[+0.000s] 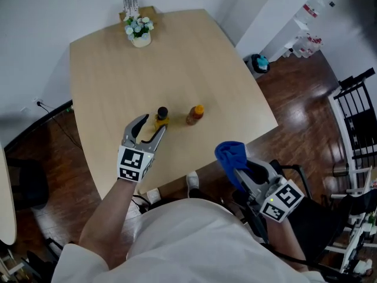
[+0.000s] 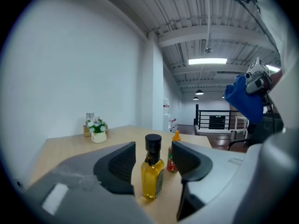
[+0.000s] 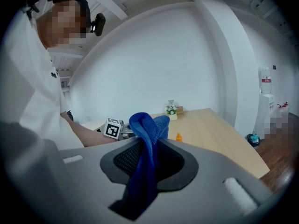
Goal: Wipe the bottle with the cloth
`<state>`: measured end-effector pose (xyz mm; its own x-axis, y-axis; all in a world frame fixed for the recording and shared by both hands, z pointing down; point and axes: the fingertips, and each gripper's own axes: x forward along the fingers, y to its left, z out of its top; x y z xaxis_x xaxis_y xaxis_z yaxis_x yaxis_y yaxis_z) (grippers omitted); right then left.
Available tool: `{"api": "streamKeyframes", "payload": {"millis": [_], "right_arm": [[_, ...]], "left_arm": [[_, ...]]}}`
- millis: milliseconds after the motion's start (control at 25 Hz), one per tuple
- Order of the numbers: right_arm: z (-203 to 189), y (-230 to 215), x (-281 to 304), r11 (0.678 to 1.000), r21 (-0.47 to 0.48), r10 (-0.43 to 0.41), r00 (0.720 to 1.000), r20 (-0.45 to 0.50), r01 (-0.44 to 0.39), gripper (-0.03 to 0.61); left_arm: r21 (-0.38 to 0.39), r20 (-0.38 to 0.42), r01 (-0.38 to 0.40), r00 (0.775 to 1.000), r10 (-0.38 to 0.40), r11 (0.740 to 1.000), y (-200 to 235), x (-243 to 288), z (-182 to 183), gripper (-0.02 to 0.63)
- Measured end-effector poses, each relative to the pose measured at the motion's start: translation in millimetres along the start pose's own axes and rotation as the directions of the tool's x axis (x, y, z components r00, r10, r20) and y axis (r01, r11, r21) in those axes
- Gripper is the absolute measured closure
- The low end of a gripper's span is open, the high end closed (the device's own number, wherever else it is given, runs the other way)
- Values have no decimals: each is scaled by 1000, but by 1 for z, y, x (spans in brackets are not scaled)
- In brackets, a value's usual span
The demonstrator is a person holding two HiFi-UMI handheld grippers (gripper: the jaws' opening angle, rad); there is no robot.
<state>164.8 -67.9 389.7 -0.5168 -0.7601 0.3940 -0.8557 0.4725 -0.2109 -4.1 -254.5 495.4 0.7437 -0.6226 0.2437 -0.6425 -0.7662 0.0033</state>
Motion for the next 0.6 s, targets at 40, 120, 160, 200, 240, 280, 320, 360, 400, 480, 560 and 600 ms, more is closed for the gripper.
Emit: {"api": "streamKeyframes", "payload": {"millis": [40, 120, 160, 200, 240, 280, 320, 360, 400, 480, 560, 600], "right_arm": [[0, 6, 3, 1000, 0, 2, 1000, 5, -2, 483], [-1, 20, 7, 1000, 4, 1, 1000, 13, -2, 483], [-2, 27, 7, 1000, 8, -1, 1000, 15, 1, 483], [-4, 34, 6, 1000, 13, -6, 1000, 16, 6, 483], [-6, 41, 4, 1000, 20, -13, 1000, 15, 12, 483], [-10, 48, 2, 999, 26, -20, 1000, 12, 19, 483], [-15, 56, -1, 999, 34, -26, 1000, 6, 26, 483], [-21, 63, -4, 999, 41, -30, 1000, -2, 30, 483], [-28, 70, -6, 998, 47, -31, 999, -10, 31, 483], [-42, 82, -12, 998, 52, -26, 999, -21, 27, 483], [-51, 95, -20, 999, 49, -15, 1000, -21, 16, 483], [-54, 100, -25, 999, 44, -10, 1000, -16, 11, 482]], "left_arm": [[-4, 3, 0, 1000, 0, 1000, 3, -11, 1, 356], [-4, 9, 14, 1000, -14, 1000, 4, -37, 4, 356], [0, 8, 30, 1000, -30, 1000, 1, -50, 5, 356], [3, 4, 53, 999, -53, 999, -4, -64, 5, 357], [4, -2, 80, 997, -80, 997, -11, -77, 4, 357], [1, -10, 109, 994, -109, 994, -18, -89, 2, 357], [-1, -18, 136, 991, -136, 991, -25, -100, -1, 357], [-2, -26, 161, 987, -161, 987, -33, -111, -6, 359], [-1, -34, 181, 983, -181, 984, -41, -121, -11, 363], [16, -39, 206, 978, -205, 978, -57, -138, -15, 380], [36, -34, 217, 976, -216, 975, -74, -154, -16, 400], [40, -31, 220, 975, -219, 975, -82, -163, -15, 400]]}}
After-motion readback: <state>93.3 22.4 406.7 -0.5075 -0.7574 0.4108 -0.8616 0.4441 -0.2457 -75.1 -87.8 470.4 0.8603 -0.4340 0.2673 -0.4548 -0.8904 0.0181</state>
